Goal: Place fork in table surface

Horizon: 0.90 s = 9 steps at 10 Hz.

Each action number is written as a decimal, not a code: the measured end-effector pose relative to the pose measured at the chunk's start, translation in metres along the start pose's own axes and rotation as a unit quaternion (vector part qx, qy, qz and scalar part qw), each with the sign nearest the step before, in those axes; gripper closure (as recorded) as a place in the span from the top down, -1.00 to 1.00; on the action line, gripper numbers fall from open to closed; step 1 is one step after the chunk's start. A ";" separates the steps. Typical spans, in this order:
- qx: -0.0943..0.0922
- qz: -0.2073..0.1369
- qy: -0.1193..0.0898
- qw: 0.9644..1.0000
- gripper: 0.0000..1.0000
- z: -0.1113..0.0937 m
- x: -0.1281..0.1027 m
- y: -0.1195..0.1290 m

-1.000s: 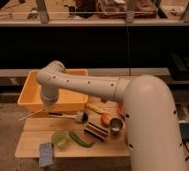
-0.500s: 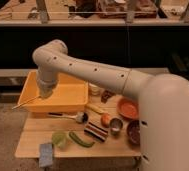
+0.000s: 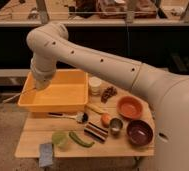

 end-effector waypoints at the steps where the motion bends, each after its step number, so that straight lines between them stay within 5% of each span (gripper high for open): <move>1: -0.004 -0.001 -0.001 1.000 -1.00 0.001 -0.001 0.000; 4: -0.027 -0.008 0.001 1.000 -1.00 0.031 -0.002 0.007; 9: -0.073 -0.025 -0.002 0.997 -1.00 0.152 -0.005 0.047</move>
